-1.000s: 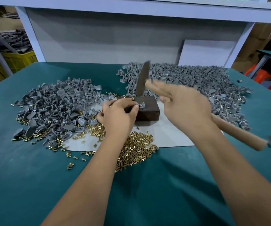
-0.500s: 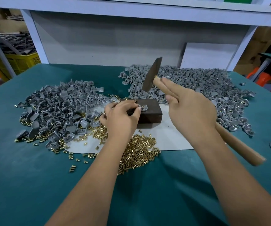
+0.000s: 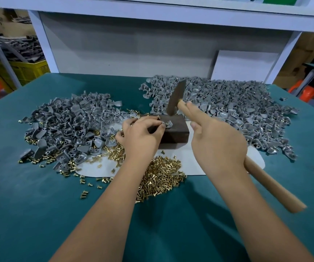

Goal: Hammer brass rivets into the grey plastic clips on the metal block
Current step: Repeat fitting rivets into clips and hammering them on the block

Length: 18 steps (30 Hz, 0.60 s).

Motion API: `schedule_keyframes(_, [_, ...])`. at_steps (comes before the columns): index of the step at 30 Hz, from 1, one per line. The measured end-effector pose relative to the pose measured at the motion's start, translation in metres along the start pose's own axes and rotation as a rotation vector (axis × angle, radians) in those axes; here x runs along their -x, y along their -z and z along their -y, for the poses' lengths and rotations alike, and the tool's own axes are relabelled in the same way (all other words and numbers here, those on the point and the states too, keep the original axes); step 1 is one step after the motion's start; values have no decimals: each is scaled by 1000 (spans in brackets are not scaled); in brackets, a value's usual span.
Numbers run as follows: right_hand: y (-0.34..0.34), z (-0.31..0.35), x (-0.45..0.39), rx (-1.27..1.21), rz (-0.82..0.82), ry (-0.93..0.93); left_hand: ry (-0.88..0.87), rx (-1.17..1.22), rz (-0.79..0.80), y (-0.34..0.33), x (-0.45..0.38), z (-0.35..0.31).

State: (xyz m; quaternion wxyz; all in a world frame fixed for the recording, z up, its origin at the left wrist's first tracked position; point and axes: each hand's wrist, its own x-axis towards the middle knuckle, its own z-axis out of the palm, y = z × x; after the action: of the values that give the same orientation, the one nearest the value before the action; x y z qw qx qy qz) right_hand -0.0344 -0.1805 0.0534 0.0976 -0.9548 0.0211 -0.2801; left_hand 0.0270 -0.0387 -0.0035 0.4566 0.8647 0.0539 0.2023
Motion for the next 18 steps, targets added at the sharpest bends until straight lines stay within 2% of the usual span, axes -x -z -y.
schedule_keyframes(2, [0,0,1,37,-6,26,2,5,3,-1,0,0])
schedule_keyframes(4, [1,-3,-3,51,63,41,-5,-10,5,0,1,0])
schedule_keyframes(6, [5,-7,-12,-15,101,-11,-12,-16,10,0,1,0])
schedule_keyframes(12, [0,-19,-38,-240,-26,-185,-7,6,52,1,0,0])
schedule_keyframes(15, [-15,-33,-37,-340,18,-319,29,81,90,3,-2,0])
schedule_keyframes(18, [-31,-46,-28,-331,107,-392,47,125,114,6,-3,0])
